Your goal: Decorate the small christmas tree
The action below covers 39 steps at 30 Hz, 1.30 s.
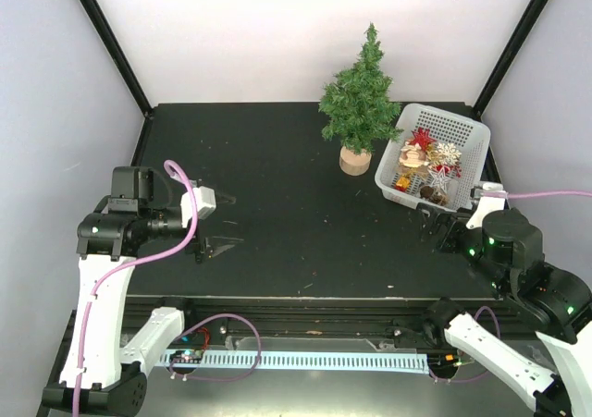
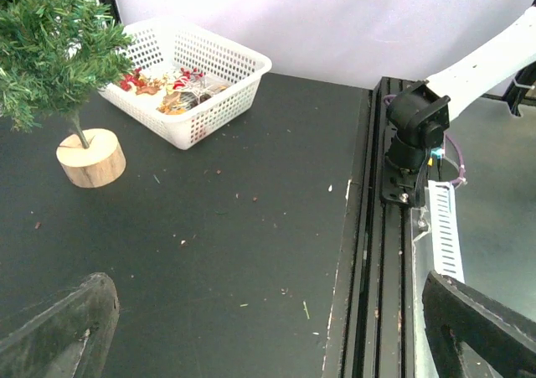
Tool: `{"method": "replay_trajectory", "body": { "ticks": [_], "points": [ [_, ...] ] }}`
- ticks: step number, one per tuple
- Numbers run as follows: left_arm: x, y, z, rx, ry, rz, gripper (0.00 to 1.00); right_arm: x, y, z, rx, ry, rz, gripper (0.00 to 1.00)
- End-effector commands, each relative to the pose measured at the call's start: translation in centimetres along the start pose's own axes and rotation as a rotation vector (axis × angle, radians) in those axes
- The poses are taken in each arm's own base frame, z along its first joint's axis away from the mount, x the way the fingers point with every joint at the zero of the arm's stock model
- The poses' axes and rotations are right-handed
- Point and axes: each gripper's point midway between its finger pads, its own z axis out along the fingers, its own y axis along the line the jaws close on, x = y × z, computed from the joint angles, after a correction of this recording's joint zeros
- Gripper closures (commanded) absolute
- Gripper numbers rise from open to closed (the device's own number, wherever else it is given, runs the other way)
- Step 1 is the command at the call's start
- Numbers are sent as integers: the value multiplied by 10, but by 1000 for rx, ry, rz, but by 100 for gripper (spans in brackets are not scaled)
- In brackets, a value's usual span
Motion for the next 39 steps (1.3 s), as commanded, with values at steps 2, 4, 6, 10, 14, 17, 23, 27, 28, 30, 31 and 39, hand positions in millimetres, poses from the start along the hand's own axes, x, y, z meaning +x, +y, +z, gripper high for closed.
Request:
{"method": "replay_trajectory", "body": {
  "ticks": [2, 4, 6, 10, 14, 17, 23, 27, 28, 30, 31, 39],
  "points": [
    [0, 1, 2, 11, -15, -20, 1, 5, 2, 2, -21, 2, 7, 0],
    [4, 8, 4, -8, -8, -36, 1, 4, 2, 0, -28, -8, 3, 0],
    [9, 14, 6, -26, 6, -50, 1, 4, -1, 0, -21, -17, 6, 0],
    [17, 29, 10, -72, 25, -73, 1, 13, -6, 8, 2, 1, 2, 0],
    [19, 55, 12, -166, 43, -82, 1, 20, -7, 16, 14, 14, -2, 0],
    [2, 90, 13, -302, 68, -35, 1, 23, -3, 25, 8, 33, -18, 0],
    [-59, 154, 59, -494, 164, 180, 1, 31, 33, 55, -142, 61, 5, 0],
    [-113, 195, 95, -478, 58, 167, 1, 28, 40, 75, -128, 69, 16, 0],
    [-125, 204, 102, -480, 24, 168, 2, 27, 40, 78, -116, 69, 17, 0],
    [-146, 214, 116, -442, -43, 184, 5, 24, 41, 83, -101, 68, 12, 0],
    [-155, 217, 123, -412, -75, 188, 7, 23, 42, 85, -98, 66, 10, 0],
    [-238, 230, 147, -218, -408, 213, 13, 24, 44, 103, -53, 96, 4, 0]
  ]
}}
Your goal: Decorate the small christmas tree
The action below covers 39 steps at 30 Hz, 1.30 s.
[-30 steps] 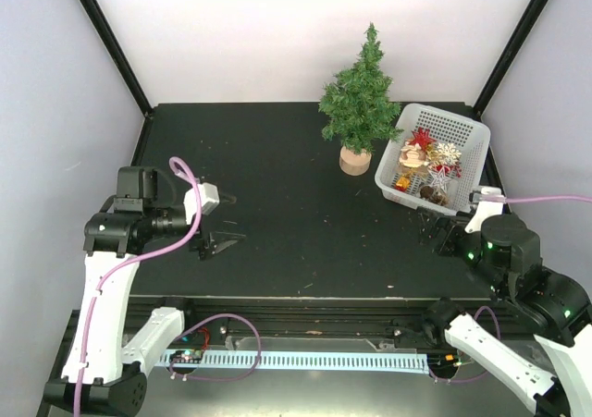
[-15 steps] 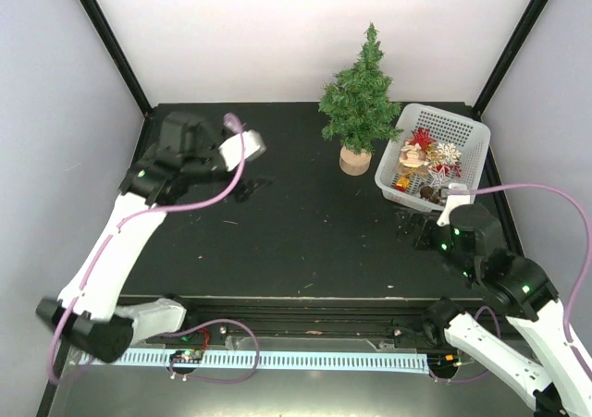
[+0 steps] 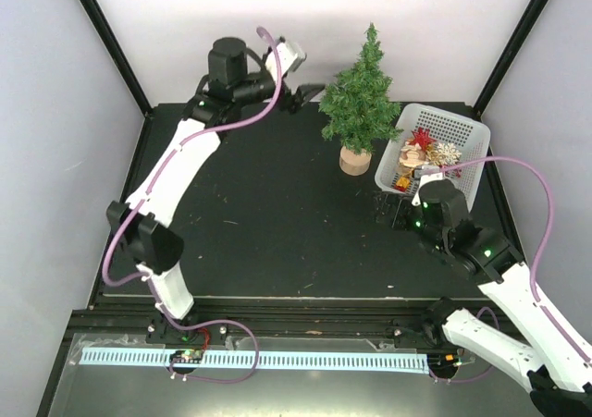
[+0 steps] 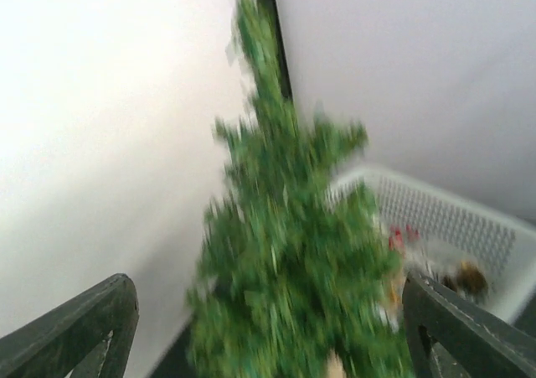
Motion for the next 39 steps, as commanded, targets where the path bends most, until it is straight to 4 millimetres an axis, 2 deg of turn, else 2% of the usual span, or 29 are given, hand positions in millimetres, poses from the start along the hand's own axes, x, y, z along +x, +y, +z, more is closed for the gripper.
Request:
{"method": "replay_trajectory", "body": {
  "ticks": [1, 3, 7, 9, 14, 18, 20, 22, 24, 26, 30, 32, 35, 39],
  "points": [
    [-83, 13, 7, 74, -296, 2, 10, -17, 8, 3, -1, -36, 14, 0],
    [-88, 19, 23, 99, -329, -12, 7, -17, 7, 8, 20, -24, 9, 0],
    [-115, 17, 36, 120, -389, 14, 5, -14, 4, 17, 53, 3, 0, 0],
    [-118, 16, 43, 119, -411, 24, 4, -13, 3, 20, 65, 14, 1, 0],
    [-105, 15, 70, 83, -406, 50, 3, -17, 1, 21, 85, 10, 15, 0],
    [-88, 33, 75, 43, -369, -14, 3, -41, -4, 14, 124, -95, 5, 0],
    [-79, 48, 69, 42, -346, -75, 3, -63, -1, 14, 134, -161, 3, 0],
    [-66, 61, 59, 60, -307, -135, 2, -92, 11, 13, 118, -232, -1, 1],
    [-54, 64, 48, 87, -267, -169, 3, -117, 21, 17, 117, -289, -20, 3],
    [-41, 73, 29, 73, -233, -206, 2, -148, 33, 14, 120, -366, -36, 4],
    [-11, 79, -5, 49, -182, -278, 1, -193, 48, 10, 129, -525, -71, 5],
    [6, 69, -15, 70, -135, -294, 1, -215, 61, 6, 104, -610, -118, 6],
    [35, 47, -27, 80, -59, -279, 1, -237, 72, 12, 131, -645, -174, 7],
    [71, 13, -48, 94, 7, -236, 1, -259, 86, 22, 111, -687, -223, 8]
  ]
}}
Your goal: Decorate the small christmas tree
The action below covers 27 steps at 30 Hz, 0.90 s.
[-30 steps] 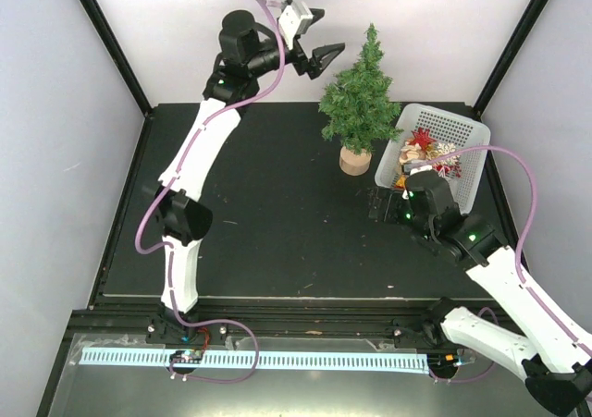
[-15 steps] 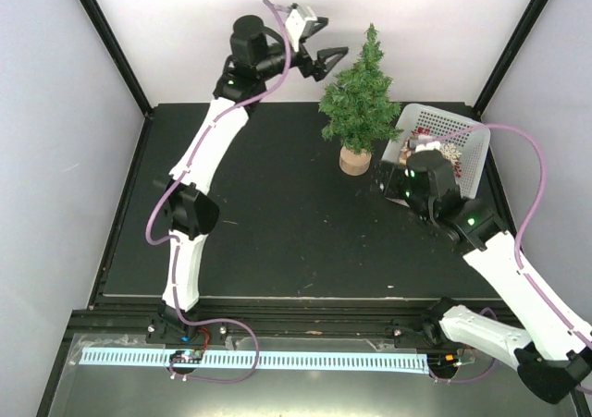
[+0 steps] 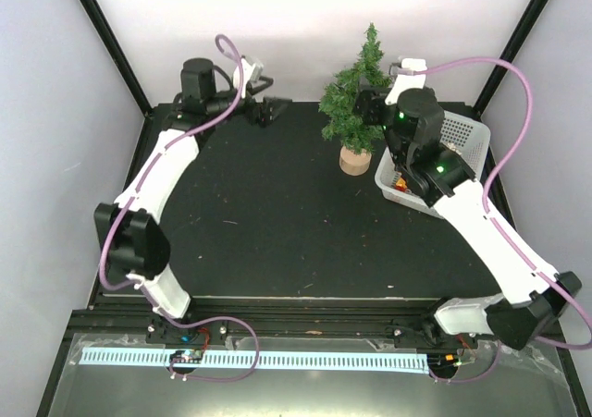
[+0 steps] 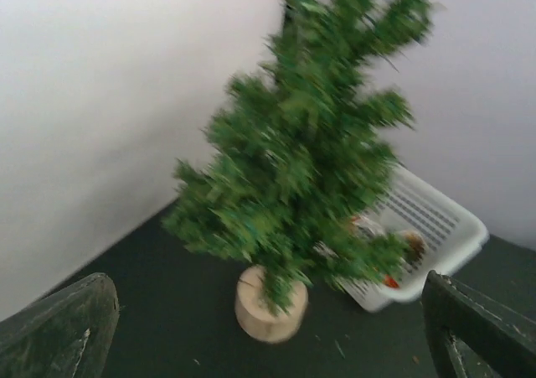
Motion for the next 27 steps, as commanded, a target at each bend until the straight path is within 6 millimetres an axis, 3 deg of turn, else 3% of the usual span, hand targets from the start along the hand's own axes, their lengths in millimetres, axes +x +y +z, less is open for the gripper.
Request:
{"method": "replay_trajectory", "body": {
  "ticks": [1, 2, 6, 11, 21, 27],
  "points": [
    [30, -41, -24, 61, 51, 102, 1, -45, 5, 14, 2, -149, -51, 9],
    [45, -45, -29, 64, 73, 96, 1, -46, 6, 20, 0, -150, -54, 9],
    [73, -61, -46, 68, 103, 99, 1, -53, 5, 41, 10, -152, -61, 10],
    [94, -63, -62, 64, 147, 39, 1, -63, 2, 63, 12, -155, -70, 10],
    [104, -51, -75, 82, 139, -33, 1, -57, 7, 110, -2, -105, -82, 10],
    [110, -45, -76, 79, 147, -57, 1, -47, 8, 124, 0, -79, -89, 10]
  ]
}}
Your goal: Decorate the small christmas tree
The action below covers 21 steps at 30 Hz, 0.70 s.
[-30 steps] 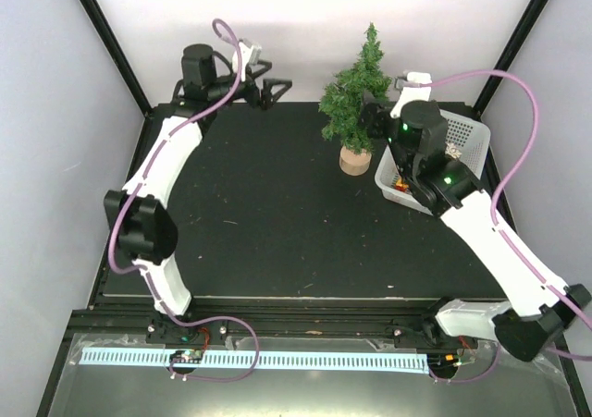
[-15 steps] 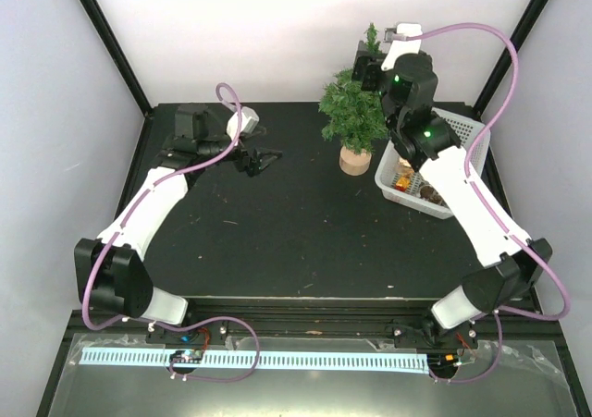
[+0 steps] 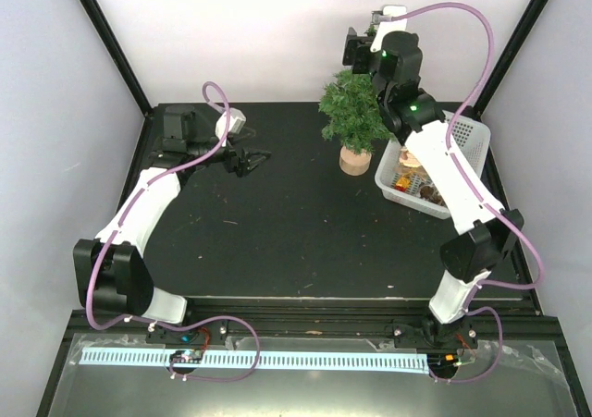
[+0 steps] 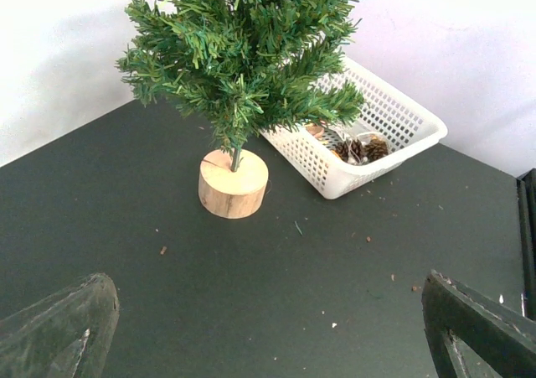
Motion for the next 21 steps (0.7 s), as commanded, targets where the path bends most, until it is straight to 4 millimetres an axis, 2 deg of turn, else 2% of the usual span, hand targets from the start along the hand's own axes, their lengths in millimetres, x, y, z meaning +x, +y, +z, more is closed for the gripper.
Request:
{"method": "replay_trajectory", "body": {
  "ticks": [1, 3, 5, 10, 12, 13, 19, 21],
  "points": [
    [1, -3, -4, 30, -7, -14, 1, 3, -1, 6, -5, 17, -7, 10],
    [1, -1, -5, 28, -8, -22, 1, 5, -5, 8, 6, 23, 3, 10],
    [3, 0, -5, 27, -8, -26, 1, 6, -8, 9, 5, 26, 9, 18],
    [6, 4, -6, 27, -9, -46, 1, 3, -10, 10, 14, 16, 8, 57],
    [7, 5, -7, 28, -13, -58, 1, 0, -12, 11, 25, 13, 8, 78],
    [7, 5, -8, 30, -15, -62, 1, -1, -13, 12, 33, 14, 9, 83],
    [15, 10, -11, 18, -13, -82, 1, -11, -12, 15, 40, 2, 0, 97],
    [18, 12, -13, 12, -14, -89, 1, -15, -12, 15, 39, -5, 0, 99]
  ]
}}
